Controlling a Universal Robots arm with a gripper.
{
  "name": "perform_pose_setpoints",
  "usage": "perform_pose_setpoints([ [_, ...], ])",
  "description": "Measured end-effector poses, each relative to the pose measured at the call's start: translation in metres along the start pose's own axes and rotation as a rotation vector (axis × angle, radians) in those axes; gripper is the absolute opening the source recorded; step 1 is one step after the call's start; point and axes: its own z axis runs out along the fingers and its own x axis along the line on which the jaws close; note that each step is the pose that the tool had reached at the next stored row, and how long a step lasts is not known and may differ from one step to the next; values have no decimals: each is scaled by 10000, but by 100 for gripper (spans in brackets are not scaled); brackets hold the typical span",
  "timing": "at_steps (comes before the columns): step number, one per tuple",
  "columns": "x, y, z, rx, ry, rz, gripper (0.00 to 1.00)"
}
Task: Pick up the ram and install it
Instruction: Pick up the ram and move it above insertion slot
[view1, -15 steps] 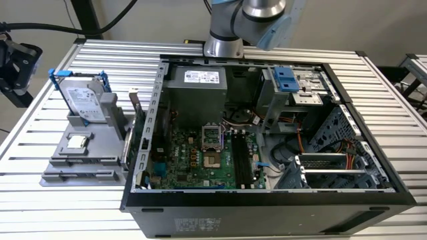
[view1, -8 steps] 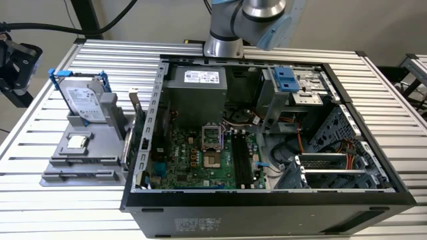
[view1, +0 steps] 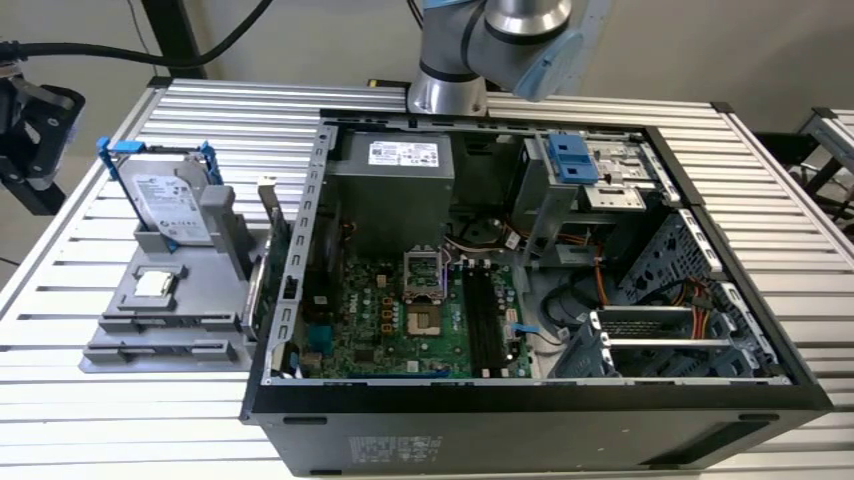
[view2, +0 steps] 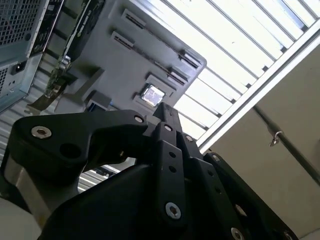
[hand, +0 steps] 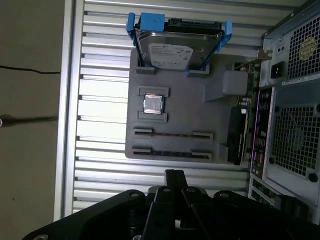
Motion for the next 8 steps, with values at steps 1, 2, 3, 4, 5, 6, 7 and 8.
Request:
perform_pose_setpoints([
  [1,0,0,0,-1,5,-106,0],
  [2,0,0,1,-1,10,-215,0],
  [3,1,0,0,1,16,-328,0],
  [4,1,0,0,4,22,-445,0],
  [5,1,0,0,7,28,-555,0],
  [6,2,0,0,9,34,-670,0],
  [7,2,0,0,10,40,-787,0],
  [8,4,0,0,11,47,-914,0],
])
